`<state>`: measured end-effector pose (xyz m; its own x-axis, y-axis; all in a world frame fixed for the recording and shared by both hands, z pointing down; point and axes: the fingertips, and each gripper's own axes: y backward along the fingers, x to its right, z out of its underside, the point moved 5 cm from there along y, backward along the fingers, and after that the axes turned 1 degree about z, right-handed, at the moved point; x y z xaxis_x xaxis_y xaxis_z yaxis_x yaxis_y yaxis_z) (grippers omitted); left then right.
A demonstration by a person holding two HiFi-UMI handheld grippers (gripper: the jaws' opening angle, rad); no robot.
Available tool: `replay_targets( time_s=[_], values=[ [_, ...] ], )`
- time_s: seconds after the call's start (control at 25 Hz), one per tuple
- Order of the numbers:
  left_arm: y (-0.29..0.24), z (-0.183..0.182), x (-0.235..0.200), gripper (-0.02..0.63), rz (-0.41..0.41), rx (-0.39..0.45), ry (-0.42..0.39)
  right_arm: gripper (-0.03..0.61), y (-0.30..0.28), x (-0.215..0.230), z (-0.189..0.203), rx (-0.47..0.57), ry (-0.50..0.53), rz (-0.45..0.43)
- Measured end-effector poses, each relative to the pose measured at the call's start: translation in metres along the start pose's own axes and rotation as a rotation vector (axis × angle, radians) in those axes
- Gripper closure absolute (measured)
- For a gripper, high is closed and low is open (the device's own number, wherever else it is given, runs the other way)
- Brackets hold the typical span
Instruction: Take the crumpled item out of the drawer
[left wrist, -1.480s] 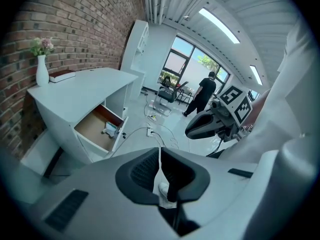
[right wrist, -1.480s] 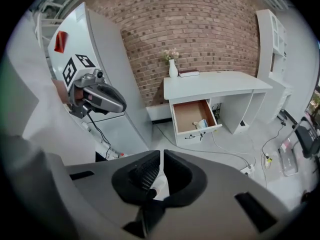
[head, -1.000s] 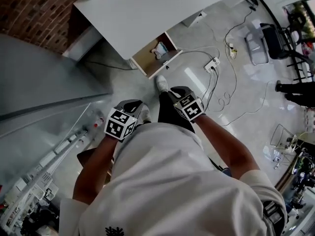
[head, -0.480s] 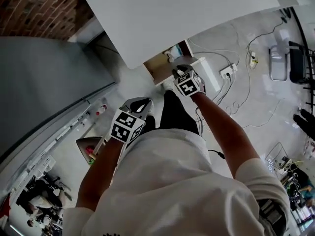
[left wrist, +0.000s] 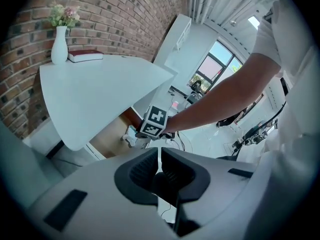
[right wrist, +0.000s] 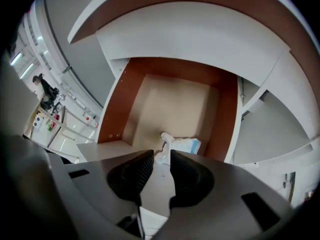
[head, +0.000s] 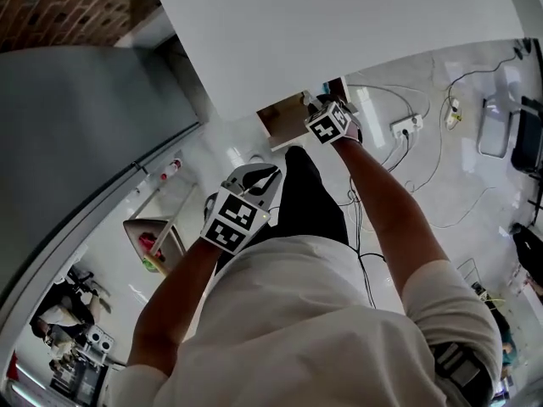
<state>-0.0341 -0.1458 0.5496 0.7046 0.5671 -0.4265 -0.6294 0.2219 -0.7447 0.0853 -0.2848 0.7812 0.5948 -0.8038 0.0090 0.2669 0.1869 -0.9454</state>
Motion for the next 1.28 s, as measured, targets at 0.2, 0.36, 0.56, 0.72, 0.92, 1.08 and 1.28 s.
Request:
replay_targets(
  time_s=[0.2,0.36,0.56,0.72,0.92,1.08,1.28],
  values=[
    [-0.025,0.003,-0.011,0.583,0.010,-0.011,0.016,0.449,-0.033,0.005,-0.006,-0.038,0.085,-0.010],
    [-0.032,0.011,-0.018,0.583,0.010,-0.008,0.032,0.449,-0.059,0.007,-0.009,-0.072,0.124,-0.004],
    [-0.035,0.018,-0.020,0.583,-0.004,-0.011,0.062,0.449,-0.088,0.012,-0.003,-0.131,0.172,-0.007],
    [-0.036,0.021,-0.019,0.583,-0.013,-0.003,0.085,0.451,-0.096,0.016,0.004,-0.223,0.211,0.001],
    [-0.036,0.029,-0.018,0.583,-0.021,0.001,0.102,0.531,-0.096,0.015,0.003,-0.254,0.237,0.038],
    [-0.035,0.032,-0.017,0.583,-0.031,0.010,0.117,0.543,-0.095,0.015,0.002,-0.258,0.259,0.056],
    [-0.028,0.030,-0.012,0.583,-0.034,0.017,0.110,0.546,-0.088,0.006,-0.002,-0.207,0.294,0.055]
  ],
)
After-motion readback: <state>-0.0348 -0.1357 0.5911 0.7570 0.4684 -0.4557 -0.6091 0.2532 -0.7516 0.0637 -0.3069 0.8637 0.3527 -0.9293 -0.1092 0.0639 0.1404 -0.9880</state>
